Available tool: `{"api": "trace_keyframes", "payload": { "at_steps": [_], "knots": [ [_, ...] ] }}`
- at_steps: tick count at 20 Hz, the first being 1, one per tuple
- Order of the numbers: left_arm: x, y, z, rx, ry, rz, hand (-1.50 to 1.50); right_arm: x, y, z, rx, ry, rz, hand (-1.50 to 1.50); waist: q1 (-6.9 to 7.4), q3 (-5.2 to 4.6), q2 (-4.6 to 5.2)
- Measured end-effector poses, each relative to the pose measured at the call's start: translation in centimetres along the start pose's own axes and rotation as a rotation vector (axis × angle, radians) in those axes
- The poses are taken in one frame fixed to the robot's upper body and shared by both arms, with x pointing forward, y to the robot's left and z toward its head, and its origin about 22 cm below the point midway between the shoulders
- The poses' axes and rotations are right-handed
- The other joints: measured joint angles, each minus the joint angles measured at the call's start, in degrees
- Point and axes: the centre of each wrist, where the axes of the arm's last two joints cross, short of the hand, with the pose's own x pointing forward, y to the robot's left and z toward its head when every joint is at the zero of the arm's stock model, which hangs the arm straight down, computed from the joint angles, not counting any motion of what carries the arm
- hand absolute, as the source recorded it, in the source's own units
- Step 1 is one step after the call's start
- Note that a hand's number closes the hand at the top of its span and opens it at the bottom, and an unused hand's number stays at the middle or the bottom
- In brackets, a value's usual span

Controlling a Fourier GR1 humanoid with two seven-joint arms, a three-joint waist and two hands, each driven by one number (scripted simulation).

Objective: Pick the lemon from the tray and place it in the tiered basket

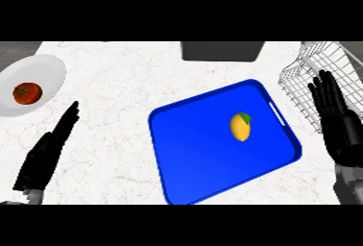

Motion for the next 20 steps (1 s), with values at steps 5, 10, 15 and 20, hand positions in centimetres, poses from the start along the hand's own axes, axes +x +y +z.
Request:
{"api": "trace_keyframes", "payload": {
  "at_steps": [5,10,15,20],
  "knots": [
    [0.8,-2.2,-1.1,-0.065,-0.072,0.106,0.00,-1.8,5.2,-3.1,-0.071,0.177,-0.052,-1.50,0.58,-0.49,0.15],
    [0.7,-5.6,-1.8,-0.167,-0.113,0.237,0.00,-4.0,10.4,-4.7,-0.191,0.393,-0.042,-1.50,1.37,-0.75,0.85],
    [-1.0,-6.5,-2.5,-0.194,-0.115,0.299,0.00,-3.8,15.6,-7.9,-0.229,0.364,-0.009,-1.50,0.39,-0.60,0.19],
    [-2.2,-6.9,-3.1,-0.190,-0.098,0.317,0.00,-0.9,15.6,-11.5,-0.149,0.370,0.205,-1.50,-1.09,-0.70,-0.65]
  ]
}}
